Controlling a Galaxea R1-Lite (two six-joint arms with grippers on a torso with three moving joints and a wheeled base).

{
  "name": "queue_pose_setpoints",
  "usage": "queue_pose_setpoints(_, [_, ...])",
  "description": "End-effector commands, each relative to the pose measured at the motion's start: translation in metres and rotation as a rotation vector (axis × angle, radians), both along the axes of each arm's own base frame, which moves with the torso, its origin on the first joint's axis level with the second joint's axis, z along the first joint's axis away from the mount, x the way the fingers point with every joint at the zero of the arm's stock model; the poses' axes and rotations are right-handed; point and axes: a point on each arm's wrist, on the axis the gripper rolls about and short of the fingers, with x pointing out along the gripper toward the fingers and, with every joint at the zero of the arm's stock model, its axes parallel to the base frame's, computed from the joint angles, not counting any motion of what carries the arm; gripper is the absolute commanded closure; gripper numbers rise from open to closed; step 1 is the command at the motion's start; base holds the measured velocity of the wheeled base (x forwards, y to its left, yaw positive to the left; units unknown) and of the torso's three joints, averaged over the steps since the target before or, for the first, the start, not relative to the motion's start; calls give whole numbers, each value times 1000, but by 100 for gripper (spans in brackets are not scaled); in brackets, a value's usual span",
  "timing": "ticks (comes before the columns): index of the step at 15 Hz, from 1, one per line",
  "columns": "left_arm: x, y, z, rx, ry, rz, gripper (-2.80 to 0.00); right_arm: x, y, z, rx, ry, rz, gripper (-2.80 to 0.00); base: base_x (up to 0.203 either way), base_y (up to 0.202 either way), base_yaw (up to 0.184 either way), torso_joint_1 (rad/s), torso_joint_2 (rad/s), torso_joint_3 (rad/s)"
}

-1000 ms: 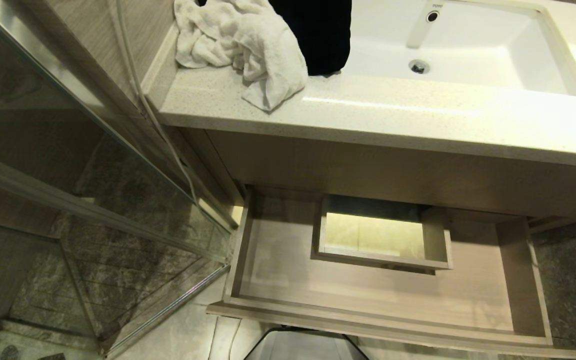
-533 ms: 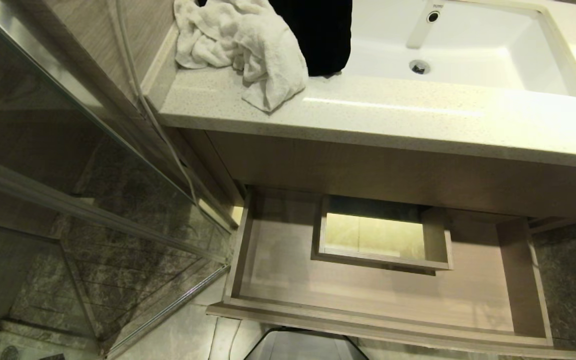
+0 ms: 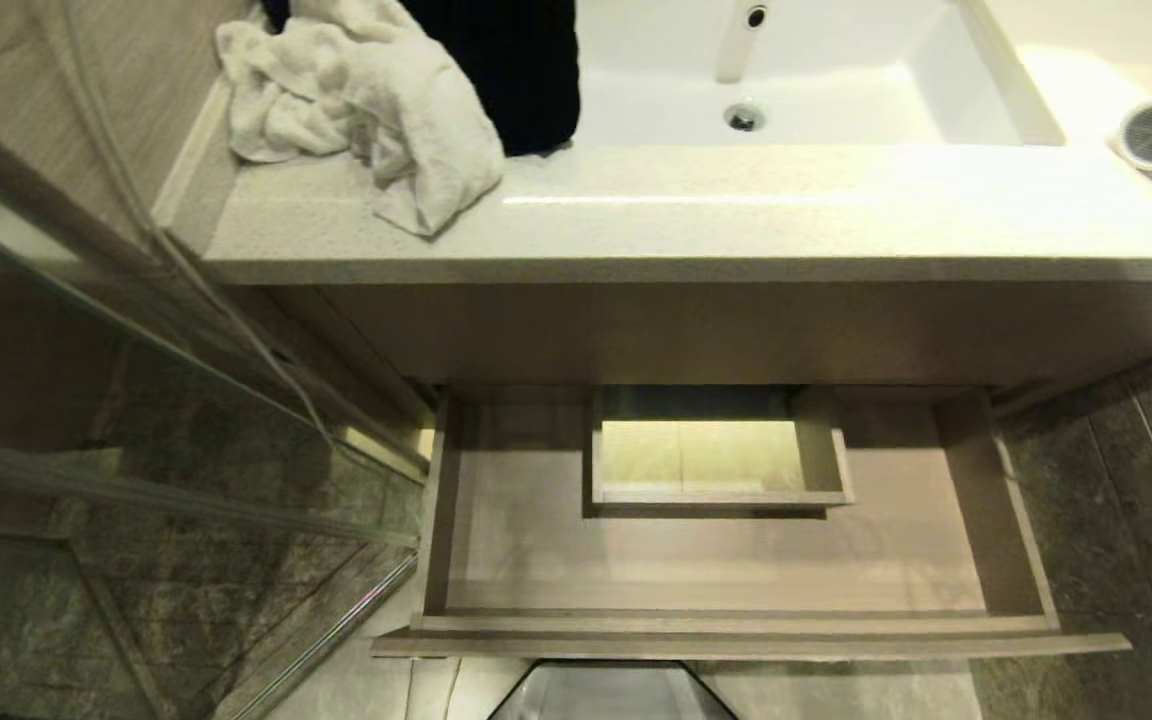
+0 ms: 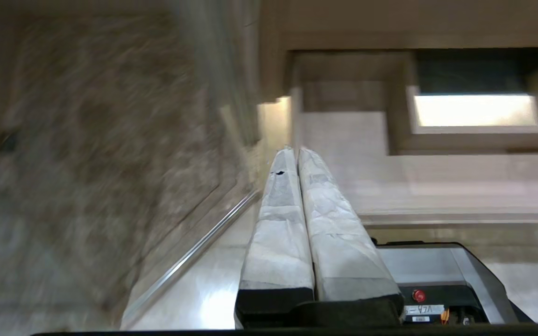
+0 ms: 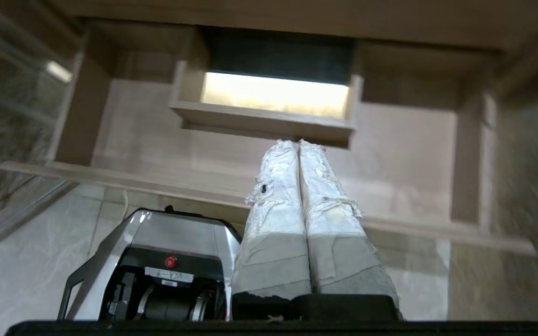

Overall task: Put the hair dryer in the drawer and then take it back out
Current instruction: Pick up the hairdryer

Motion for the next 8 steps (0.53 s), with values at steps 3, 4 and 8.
queue_pose_setpoints(3, [0, 0, -1, 0, 1, -1, 0, -3, 0, -1, 5, -39, 1, 0, 1, 9, -174, 66, -121, -63])
queue_pose_setpoints(4, [0, 0, -1, 0, 1, -1, 0, -3, 0, -1, 5, -39, 1, 0, 0, 5, -157, 32, -68, -22])
queue_pose_setpoints(8, [0, 0, 0, 0, 0, -1, 0, -3, 0, -1, 10, -38, 1, 0, 1, 4, -63, 2, -2, 1])
